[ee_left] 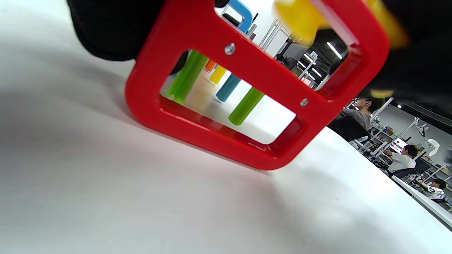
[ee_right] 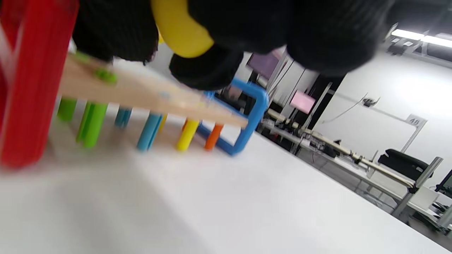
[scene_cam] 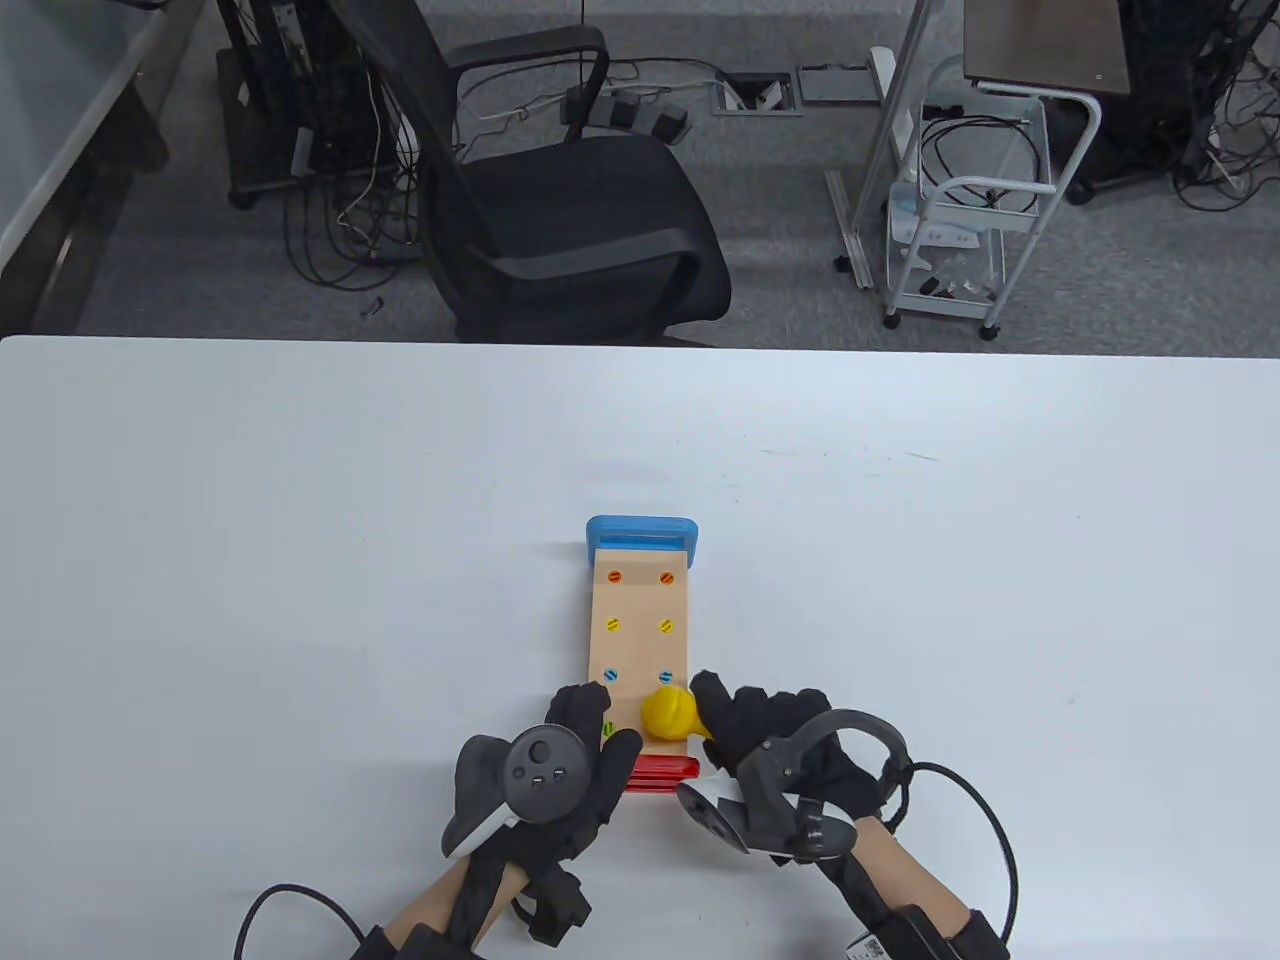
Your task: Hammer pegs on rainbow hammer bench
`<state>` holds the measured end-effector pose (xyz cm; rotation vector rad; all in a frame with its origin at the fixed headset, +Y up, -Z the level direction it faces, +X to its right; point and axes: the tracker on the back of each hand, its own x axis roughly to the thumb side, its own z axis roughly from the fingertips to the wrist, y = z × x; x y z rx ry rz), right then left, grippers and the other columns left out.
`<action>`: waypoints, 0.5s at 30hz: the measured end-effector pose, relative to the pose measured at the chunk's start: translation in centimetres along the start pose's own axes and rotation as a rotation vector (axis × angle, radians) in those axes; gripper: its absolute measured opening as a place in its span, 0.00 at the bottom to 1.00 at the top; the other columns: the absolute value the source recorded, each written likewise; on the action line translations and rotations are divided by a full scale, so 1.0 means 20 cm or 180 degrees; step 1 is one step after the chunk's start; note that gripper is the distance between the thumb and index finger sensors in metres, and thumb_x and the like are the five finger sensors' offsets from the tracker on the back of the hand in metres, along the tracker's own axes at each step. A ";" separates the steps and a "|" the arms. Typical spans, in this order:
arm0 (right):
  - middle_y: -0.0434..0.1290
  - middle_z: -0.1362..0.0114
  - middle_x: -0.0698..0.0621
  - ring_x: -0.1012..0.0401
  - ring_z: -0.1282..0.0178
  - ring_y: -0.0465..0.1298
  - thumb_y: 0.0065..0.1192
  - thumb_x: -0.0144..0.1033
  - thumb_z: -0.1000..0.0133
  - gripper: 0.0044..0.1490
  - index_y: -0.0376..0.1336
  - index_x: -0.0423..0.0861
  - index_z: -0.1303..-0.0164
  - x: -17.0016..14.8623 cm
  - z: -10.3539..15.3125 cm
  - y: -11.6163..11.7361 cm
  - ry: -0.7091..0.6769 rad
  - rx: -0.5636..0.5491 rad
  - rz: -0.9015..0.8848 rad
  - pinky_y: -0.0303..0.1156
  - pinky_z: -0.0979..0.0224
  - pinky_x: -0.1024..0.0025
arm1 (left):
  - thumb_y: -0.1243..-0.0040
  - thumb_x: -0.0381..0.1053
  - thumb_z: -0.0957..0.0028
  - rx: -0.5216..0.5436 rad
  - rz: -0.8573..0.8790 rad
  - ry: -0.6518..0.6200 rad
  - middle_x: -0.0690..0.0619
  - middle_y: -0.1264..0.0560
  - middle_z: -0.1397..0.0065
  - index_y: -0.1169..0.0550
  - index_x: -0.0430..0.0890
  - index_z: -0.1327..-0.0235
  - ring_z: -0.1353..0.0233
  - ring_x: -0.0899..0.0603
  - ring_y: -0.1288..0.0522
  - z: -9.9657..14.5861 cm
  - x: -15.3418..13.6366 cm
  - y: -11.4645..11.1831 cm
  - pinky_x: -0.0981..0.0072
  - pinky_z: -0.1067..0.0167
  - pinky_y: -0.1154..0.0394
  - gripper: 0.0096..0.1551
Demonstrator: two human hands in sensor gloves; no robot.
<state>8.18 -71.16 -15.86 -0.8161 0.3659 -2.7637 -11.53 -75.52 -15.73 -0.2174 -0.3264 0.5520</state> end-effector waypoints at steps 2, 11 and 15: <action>0.79 0.48 0.48 0.61 0.71 0.76 0.61 0.49 0.39 0.42 0.56 0.39 0.20 -0.01 0.00 0.02 0.0017 -0.0004 -0.0213 0.80 0.54 0.56 | 0.73 0.65 0.37 0.0001 0.0000 0.0000 0.11 0.43 0.21 0.49 0.21 0.18 0.34 0.26 0.22 0.00 0.00 0.00 0.37 0.38 0.23 0.54; 0.79 0.47 0.51 0.62 0.70 0.76 0.61 0.50 0.40 0.41 0.56 0.41 0.21 0.02 0.00 0.09 -0.0096 0.0680 0.0339 0.80 0.52 0.57 | 0.73 0.65 0.37 0.0002 0.0001 0.0000 0.11 0.43 0.21 0.49 0.21 0.18 0.34 0.26 0.22 0.00 0.00 0.00 0.37 0.38 0.23 0.54; 0.79 0.47 0.51 0.63 0.70 0.76 0.61 0.50 0.40 0.41 0.56 0.41 0.21 -0.02 0.02 0.02 0.0006 0.0055 -0.0116 0.80 0.53 0.58 | 0.73 0.65 0.37 -0.0002 0.0004 0.0000 0.11 0.43 0.21 0.49 0.22 0.18 0.34 0.26 0.22 0.00 0.00 0.00 0.37 0.38 0.23 0.54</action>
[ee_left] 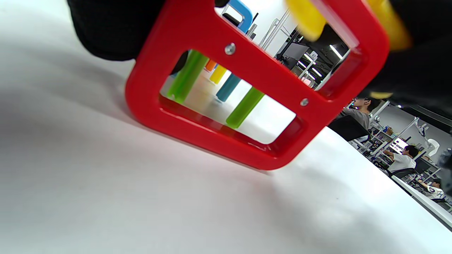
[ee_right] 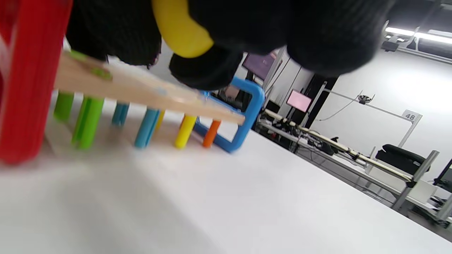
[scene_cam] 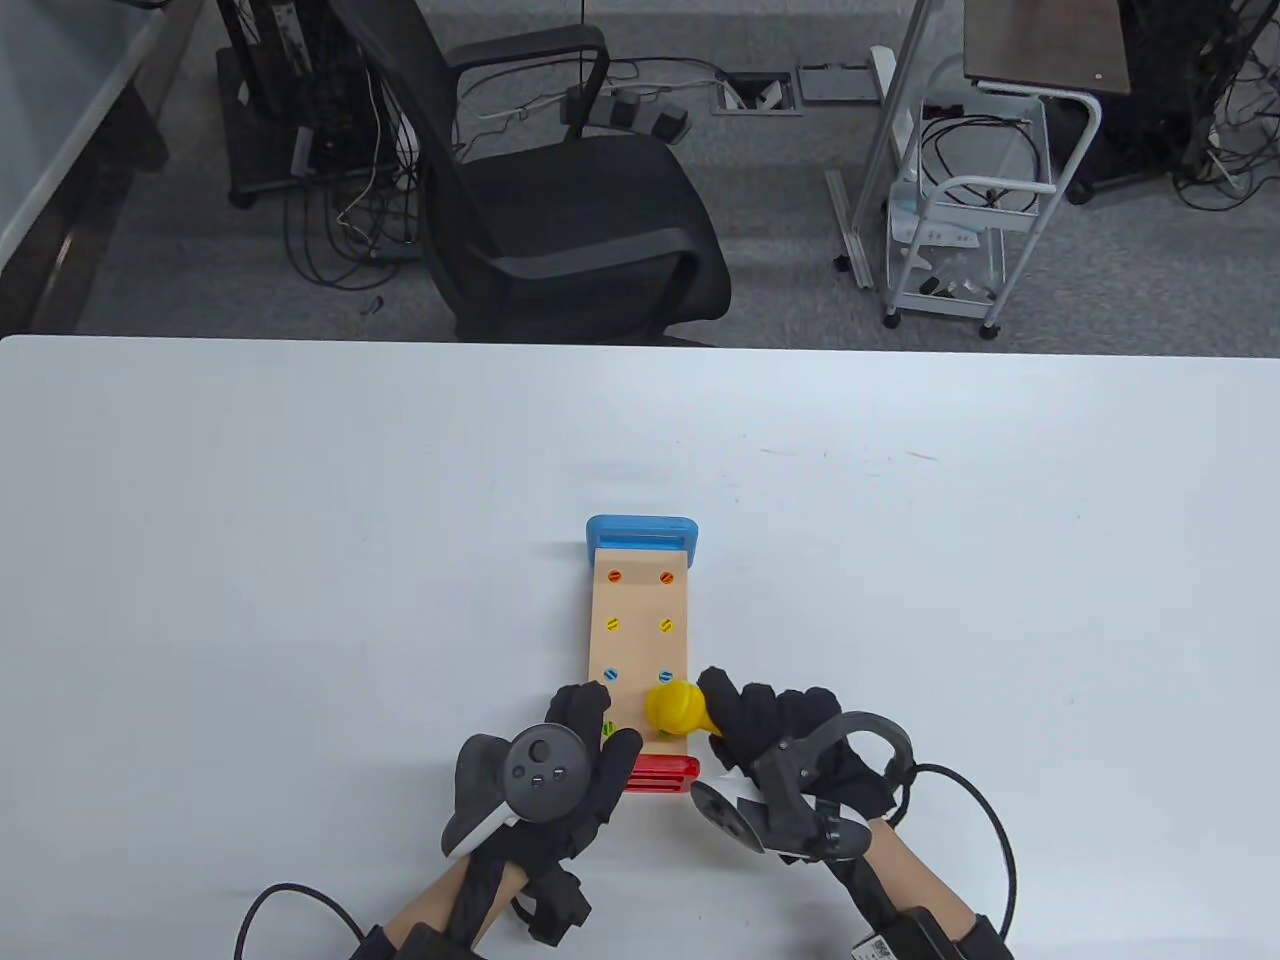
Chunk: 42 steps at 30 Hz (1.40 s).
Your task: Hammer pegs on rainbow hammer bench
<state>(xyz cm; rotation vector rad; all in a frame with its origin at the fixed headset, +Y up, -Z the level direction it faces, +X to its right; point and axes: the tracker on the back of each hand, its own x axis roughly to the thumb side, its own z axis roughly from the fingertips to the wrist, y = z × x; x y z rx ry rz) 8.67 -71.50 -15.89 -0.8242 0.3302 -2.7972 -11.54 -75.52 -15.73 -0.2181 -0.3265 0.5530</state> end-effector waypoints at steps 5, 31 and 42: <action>0.80 0.47 0.55 0.64 0.70 0.78 0.62 0.52 0.42 0.40 0.55 0.46 0.24 0.09 -0.03 0.08 0.0005 0.0517 0.1031 0.82 0.52 0.59 | 0.73 0.65 0.37 -0.0003 -0.0004 0.0001 0.11 0.43 0.22 0.49 0.21 0.18 0.34 0.26 0.22 0.00 0.00 0.00 0.37 0.38 0.23 0.54; 0.56 0.15 0.32 0.36 0.23 0.63 0.52 0.34 0.34 0.42 0.43 0.37 0.12 -0.77 0.34 0.35 0.2188 0.0813 0.0325 0.64 0.26 0.37 | 0.73 0.66 0.37 -0.0027 0.0002 -0.0002 0.11 0.43 0.21 0.49 0.22 0.17 0.33 0.26 0.22 0.00 0.00 0.00 0.37 0.38 0.23 0.55; 0.52 0.16 0.26 0.33 0.24 0.60 0.47 0.33 0.34 0.43 0.37 0.37 0.13 -0.78 0.35 0.55 0.2244 0.1601 0.0593 0.62 0.24 0.39 | 0.73 0.66 0.37 -0.0026 0.0002 -0.0001 0.10 0.43 0.21 0.48 0.21 0.18 0.33 0.26 0.22 0.00 0.00 0.00 0.37 0.38 0.23 0.55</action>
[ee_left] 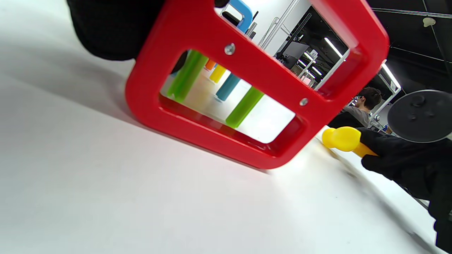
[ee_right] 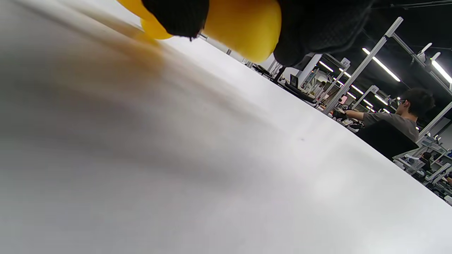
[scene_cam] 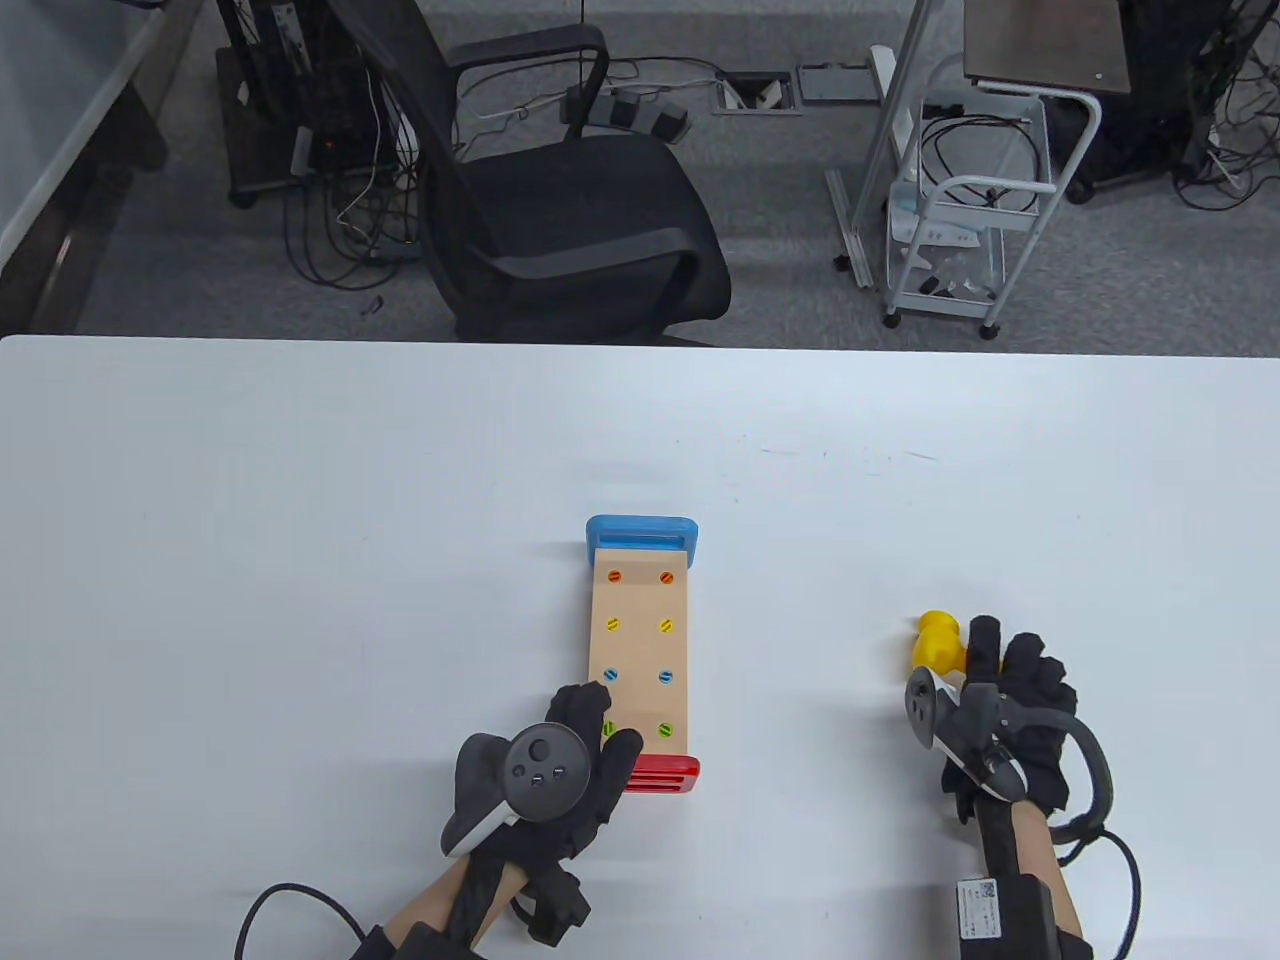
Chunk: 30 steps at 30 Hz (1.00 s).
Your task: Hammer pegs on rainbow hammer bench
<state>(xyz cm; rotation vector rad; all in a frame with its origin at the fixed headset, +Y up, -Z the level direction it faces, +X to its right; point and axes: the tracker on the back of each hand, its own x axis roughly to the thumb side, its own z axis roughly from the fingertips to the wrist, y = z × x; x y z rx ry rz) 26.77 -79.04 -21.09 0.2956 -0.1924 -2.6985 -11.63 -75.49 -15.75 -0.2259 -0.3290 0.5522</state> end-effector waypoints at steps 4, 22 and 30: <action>0.61 0.21 0.30 0.37 0.28 0.66 0.48 0.39 0.35 0.45 0.40 0.37 0.12 0.01 0.00 0.01 -0.0003 0.0024 -0.0034 0.66 0.28 0.41 | 0.73 0.66 0.37 -0.0017 0.0021 -0.0002 0.10 0.43 0.21 0.49 0.21 0.18 0.33 0.26 0.22 0.00 0.00 0.00 0.37 0.38 0.23 0.55; 0.61 0.18 0.30 0.36 0.25 0.66 0.46 0.48 0.34 0.48 0.43 0.34 0.11 0.04 0.01 0.00 -0.0132 0.0197 -0.0181 0.66 0.29 0.35 | 0.70 0.67 0.37 -0.0154 0.0046 0.0075 0.12 0.43 0.20 0.50 0.24 0.16 0.32 0.24 0.23 0.00 0.00 0.02 0.35 0.38 0.24 0.55; 0.58 0.16 0.30 0.35 0.23 0.64 0.47 0.51 0.34 0.47 0.46 0.36 0.11 0.17 0.15 -0.28 -0.0563 -0.0561 -0.0543 0.63 0.27 0.32 | 0.70 0.68 0.38 0.0333 -0.0268 0.0110 0.13 0.45 0.17 0.52 0.26 0.13 0.28 0.20 0.27 0.03 -0.02 0.21 0.31 0.36 0.27 0.56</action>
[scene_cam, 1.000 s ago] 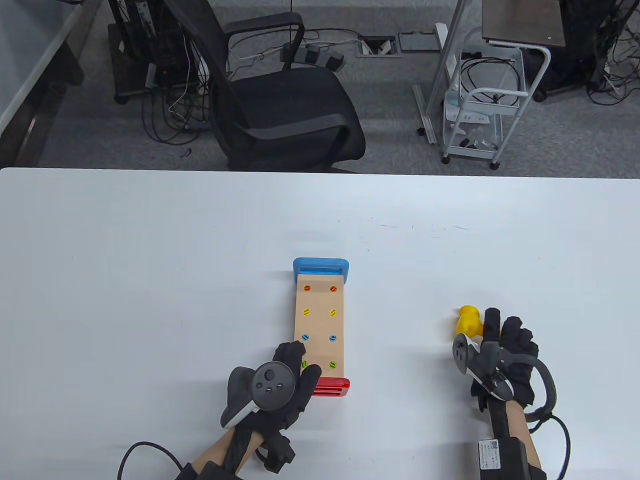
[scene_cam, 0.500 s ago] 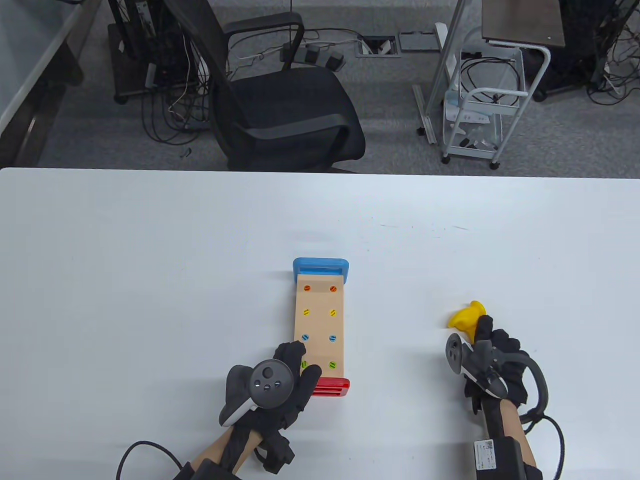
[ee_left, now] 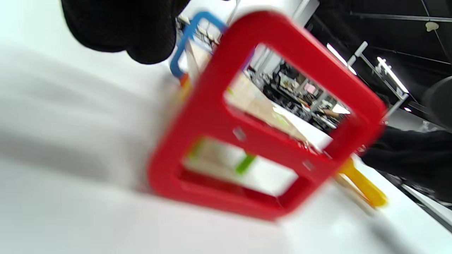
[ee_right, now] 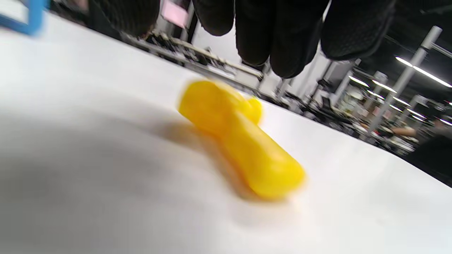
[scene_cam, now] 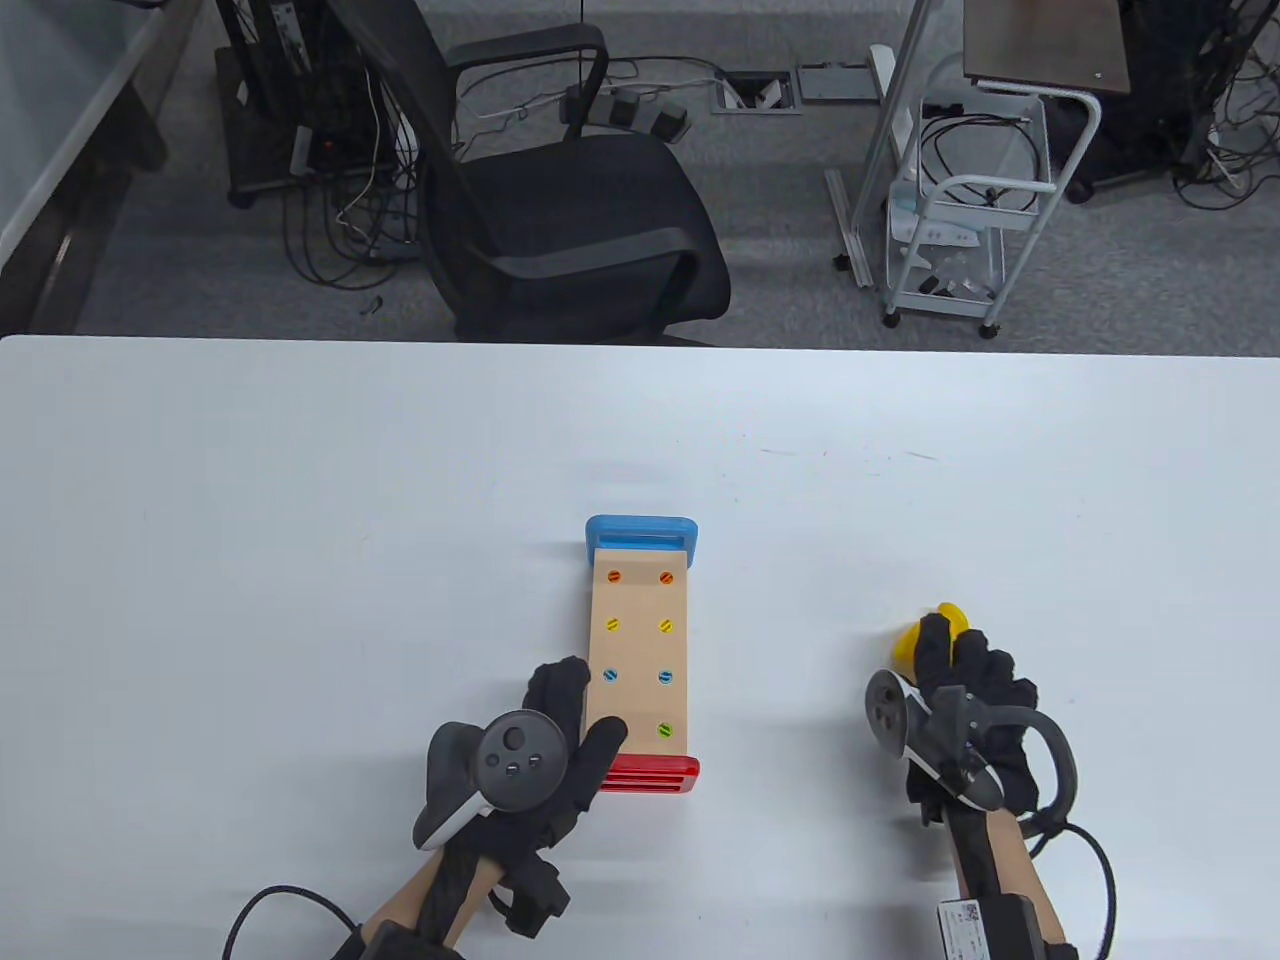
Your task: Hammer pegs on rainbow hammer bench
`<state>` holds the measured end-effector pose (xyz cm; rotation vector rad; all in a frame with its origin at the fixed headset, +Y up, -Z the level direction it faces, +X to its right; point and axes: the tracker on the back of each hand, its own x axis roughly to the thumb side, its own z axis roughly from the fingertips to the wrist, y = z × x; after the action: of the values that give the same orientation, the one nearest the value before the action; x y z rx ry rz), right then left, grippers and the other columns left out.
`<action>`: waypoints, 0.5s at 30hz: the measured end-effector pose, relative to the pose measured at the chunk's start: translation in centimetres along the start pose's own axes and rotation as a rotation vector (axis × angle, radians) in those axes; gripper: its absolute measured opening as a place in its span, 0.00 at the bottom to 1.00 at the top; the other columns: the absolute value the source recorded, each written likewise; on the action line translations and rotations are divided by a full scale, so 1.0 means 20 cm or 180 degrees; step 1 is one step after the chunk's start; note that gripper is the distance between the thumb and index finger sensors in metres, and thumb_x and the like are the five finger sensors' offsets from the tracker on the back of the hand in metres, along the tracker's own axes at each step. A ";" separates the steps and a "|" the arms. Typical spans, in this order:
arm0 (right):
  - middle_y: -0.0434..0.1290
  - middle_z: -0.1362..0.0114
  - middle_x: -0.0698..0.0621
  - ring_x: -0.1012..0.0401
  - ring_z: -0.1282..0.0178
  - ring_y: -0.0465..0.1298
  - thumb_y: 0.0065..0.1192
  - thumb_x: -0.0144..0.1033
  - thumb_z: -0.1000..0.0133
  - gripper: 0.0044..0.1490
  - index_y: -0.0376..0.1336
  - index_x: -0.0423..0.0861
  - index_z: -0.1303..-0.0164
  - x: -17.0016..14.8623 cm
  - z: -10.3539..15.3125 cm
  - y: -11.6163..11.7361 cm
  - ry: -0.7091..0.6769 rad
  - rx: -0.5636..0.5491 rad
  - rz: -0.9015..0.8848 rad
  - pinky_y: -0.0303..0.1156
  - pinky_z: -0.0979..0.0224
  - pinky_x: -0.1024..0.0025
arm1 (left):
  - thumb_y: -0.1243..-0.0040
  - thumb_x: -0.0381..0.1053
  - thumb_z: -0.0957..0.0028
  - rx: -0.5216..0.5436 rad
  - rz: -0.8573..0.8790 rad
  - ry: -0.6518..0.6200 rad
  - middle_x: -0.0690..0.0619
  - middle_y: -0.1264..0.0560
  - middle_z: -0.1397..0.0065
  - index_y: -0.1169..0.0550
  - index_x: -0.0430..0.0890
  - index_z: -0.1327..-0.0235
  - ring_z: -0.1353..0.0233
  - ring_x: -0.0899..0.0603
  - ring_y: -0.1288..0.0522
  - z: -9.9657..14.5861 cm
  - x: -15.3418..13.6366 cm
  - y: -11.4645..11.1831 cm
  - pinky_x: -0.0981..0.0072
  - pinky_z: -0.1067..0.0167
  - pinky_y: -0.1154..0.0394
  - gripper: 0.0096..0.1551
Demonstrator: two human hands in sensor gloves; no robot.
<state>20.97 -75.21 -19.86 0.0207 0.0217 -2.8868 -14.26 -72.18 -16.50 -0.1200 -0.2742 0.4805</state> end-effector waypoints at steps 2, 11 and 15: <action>0.57 0.15 0.30 0.34 0.22 0.63 0.47 0.50 0.34 0.47 0.47 0.35 0.12 0.09 0.03 -0.07 -0.0294 -0.0240 -0.0198 0.62 0.27 0.31 | 0.67 0.67 0.37 0.0241 -0.0375 0.0111 0.14 0.45 0.17 0.51 0.27 0.13 0.27 0.21 0.27 0.00 -0.05 0.04 0.30 0.35 0.28 0.55; 0.49 0.12 0.27 0.31 0.18 0.52 0.44 0.50 0.34 0.48 0.43 0.33 0.11 0.36 0.15 -0.16 -0.1089 -0.0463 -0.0396 0.54 0.23 0.29 | 0.64 0.64 0.37 0.0311 -0.1899 0.0108 0.18 0.52 0.13 0.55 0.31 0.12 0.17 0.17 0.42 -0.05 -0.20 -0.05 0.23 0.30 0.37 0.53; 0.49 0.12 0.27 0.31 0.18 0.52 0.44 0.50 0.34 0.48 0.43 0.33 0.11 0.38 0.15 -0.13 -0.1121 -0.0401 -0.0332 0.54 0.24 0.29 | 0.64 0.63 0.37 0.0227 -0.2004 0.0104 0.18 0.53 0.13 0.56 0.30 0.12 0.17 0.17 0.43 -0.06 -0.21 -0.09 0.22 0.30 0.37 0.53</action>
<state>12.96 -74.61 -17.03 -0.5249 0.1427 -2.9419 -16.74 -75.70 -18.23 0.0312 -0.2470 -0.1368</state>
